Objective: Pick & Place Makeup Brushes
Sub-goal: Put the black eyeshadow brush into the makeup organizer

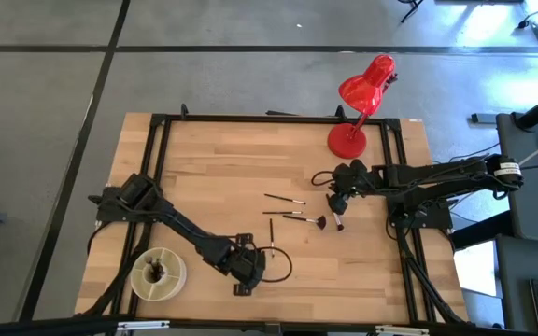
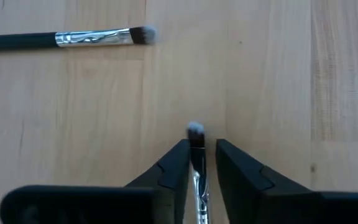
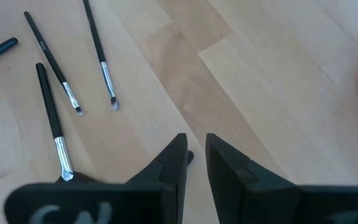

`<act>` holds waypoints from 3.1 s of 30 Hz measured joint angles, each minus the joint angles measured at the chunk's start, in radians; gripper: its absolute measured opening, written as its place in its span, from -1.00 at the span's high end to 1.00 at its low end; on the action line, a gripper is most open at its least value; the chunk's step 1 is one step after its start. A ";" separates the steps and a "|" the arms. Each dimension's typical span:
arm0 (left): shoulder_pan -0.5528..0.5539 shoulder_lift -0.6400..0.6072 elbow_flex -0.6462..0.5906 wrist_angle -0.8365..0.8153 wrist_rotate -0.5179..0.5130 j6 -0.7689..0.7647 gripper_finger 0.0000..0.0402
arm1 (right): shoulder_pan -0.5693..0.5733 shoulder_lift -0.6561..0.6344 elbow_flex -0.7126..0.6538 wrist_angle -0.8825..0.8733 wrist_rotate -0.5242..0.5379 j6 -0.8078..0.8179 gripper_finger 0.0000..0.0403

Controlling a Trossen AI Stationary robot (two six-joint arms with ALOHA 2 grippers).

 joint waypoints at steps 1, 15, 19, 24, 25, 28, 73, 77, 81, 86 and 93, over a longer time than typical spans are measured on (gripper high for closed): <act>0.000 0.001 0.000 0.001 0.000 0.000 0.67 | 0.000 0.000 0.000 0.000 0.000 0.000 0.70; 0.005 -0.053 0.051 -0.179 -0.159 -0.145 0.96 | 0.000 0.000 0.000 -0.005 0.000 -0.009 0.70; -0.072 -0.170 0.166 -0.575 -0.371 -0.459 0.97 | 0.000 0.000 0.000 -0.004 0.000 -0.009 0.70; -0.224 -0.305 0.249 -0.982 -0.565 -0.888 0.97 | 0.000 0.000 0.000 -0.025 0.000 -0.005 0.70; -0.261 -0.323 0.248 -1.041 -0.591 -0.966 0.97 | 0.000 0.000 0.000 -0.027 0.000 -0.004 0.70; -0.366 -0.343 0.246 -1.143 -0.633 -1.112 0.97 | 0.000 0.000 0.000 -0.028 0.000 -0.001 0.70; -0.755 -0.357 -0.036 -0.976 -0.571 -1.372 0.86 | 0.000 0.000 0.000 -0.018 0.000 0.006 0.70; -0.755 -0.357 -0.036 -0.969 -0.533 -1.376 0.77 | 0.000 0.000 0.000 -0.018 0.000 0.006 0.70; -0.756 -0.357 -0.036 -0.980 -0.519 -1.377 0.64 | 0.000 0.000 0.000 -0.018 0.000 0.006 0.70; -0.749 -0.375 -0.036 -1.007 -0.523 -1.364 0.51 | 0.000 0.000 0.000 -0.011 0.000 0.014 0.70; -0.612 -0.479 -0.036 -1.133 -0.561 -1.340 0.41 | 0.000 0.000 0.000 0.040 0.000 -0.001 0.70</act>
